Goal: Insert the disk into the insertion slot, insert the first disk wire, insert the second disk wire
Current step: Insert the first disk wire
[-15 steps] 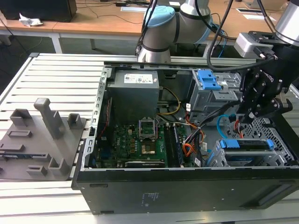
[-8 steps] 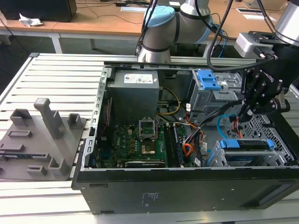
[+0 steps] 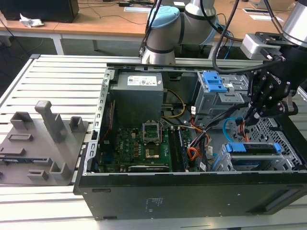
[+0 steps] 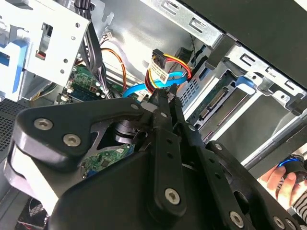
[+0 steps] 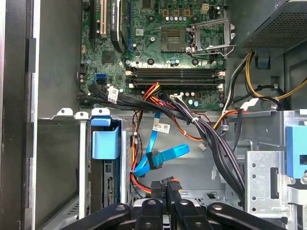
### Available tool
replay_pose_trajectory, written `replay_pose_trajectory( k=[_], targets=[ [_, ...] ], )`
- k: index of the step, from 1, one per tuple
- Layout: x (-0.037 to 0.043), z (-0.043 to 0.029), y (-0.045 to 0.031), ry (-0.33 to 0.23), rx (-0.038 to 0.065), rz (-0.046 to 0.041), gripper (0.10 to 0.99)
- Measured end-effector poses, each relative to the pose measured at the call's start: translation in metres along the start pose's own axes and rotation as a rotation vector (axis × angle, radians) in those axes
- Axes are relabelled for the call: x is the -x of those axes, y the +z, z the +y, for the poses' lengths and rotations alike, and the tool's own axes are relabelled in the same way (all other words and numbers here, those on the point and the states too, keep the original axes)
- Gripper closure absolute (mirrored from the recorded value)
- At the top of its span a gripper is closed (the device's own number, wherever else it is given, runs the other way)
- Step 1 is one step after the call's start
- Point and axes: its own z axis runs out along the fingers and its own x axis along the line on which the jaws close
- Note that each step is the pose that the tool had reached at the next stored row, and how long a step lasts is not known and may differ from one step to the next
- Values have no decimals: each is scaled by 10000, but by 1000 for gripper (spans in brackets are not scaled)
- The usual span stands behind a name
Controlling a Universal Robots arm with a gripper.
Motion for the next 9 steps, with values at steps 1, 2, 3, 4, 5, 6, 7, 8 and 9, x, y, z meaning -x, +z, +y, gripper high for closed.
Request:
replay_pose_trajectory(
  k=[1,2,3,4,5,6,7,8,9],
  targets=[
    [1,-9,0,-3,0,0,922],
    [1,-24,-1,-1,1,-1,922],
    [1,-45,-2,0,1,0,922],
    [1,-60,-3,-1,2,0,922],
    [2,-69,-4,0,2,0,922],
    [-3,-69,-4,0,2,1,922],
    [-9,-70,-3,0,2,2,922],
    [-25,-71,-3,-1,2,2,922],
    [-56,-71,-2,0,2,1,922]
  ],
)
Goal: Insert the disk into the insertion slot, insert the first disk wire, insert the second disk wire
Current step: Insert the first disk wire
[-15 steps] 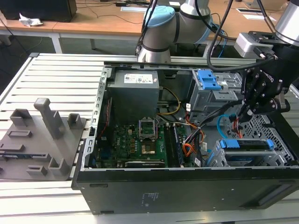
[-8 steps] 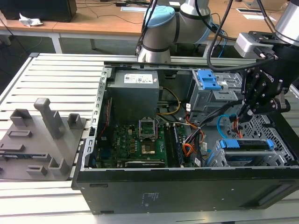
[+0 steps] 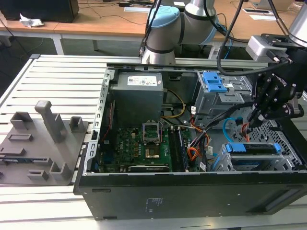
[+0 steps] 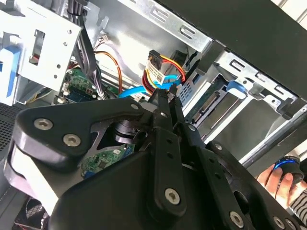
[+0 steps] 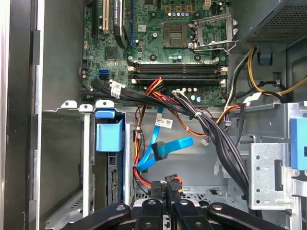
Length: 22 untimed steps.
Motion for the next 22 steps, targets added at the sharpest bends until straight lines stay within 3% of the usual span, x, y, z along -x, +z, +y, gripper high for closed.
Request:
replay_pose_trajectory(
  k=[17,22],
  targets=[
    [-228,-4,7,0,0,1,922],
    [-243,-8,19,2,0,-1,922]
  ],
)
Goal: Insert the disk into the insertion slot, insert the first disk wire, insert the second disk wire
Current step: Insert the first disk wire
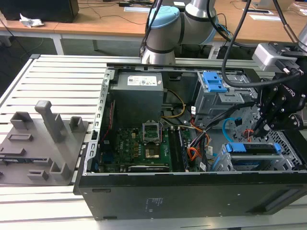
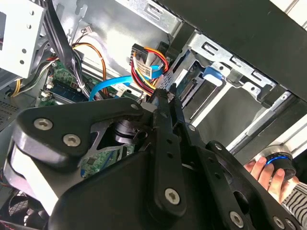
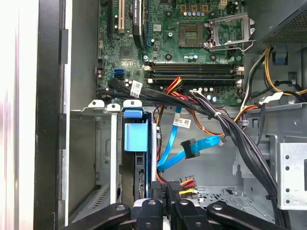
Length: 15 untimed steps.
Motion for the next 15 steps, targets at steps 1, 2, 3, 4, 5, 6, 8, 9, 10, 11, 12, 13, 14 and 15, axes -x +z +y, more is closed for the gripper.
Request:
replay_pose_trajectory(
  k=[1,2,3,4,5,6,8,9,10,11,12,13,14,15],
  targets=[
    [1,-4,11,-2,0,-1,922],
    [-1,-6,17,-1,0,0,922],
    [-20,-8,22,-1,0,0,922],
    [-35,-9,23,-2,0,0,922],
    [-53,-10,25,-4,0,0,922],
    [-76,-10,27,-3,1,-1,922],
    [-122,-11,31,-2,-1,0,922],
    [-146,-12,34,-2,0,0,922],
    [-160,-13,37,-2,0,-1,922],
    [-168,-14,39,-3,0,-1,922],
    [-175,-16,41,-1,0,-2,922],
    [-179,-20,42,-2,0,-1,922],
    [-180,-27,44,-2,1,-2,922],
    [-180,-33,47,-2,1,-3,922]
  ],
)
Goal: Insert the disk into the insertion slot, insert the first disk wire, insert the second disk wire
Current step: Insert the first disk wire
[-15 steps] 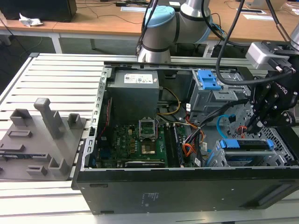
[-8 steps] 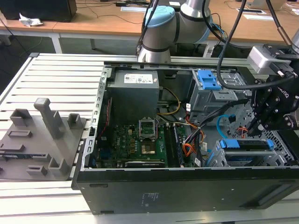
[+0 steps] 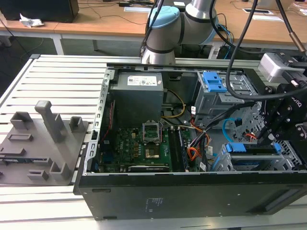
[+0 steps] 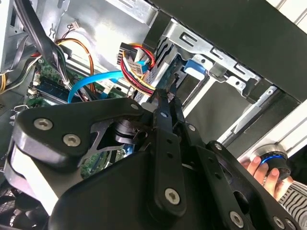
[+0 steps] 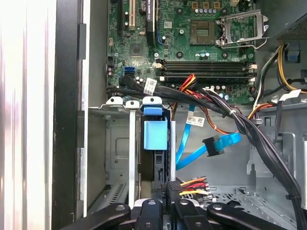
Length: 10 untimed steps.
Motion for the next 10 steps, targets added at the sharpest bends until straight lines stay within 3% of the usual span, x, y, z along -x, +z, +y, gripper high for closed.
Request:
replay_pose_trajectory(
  k=[10],
  targets=[
    [-16,-30,67,-2,0,-8,922]
  ],
)
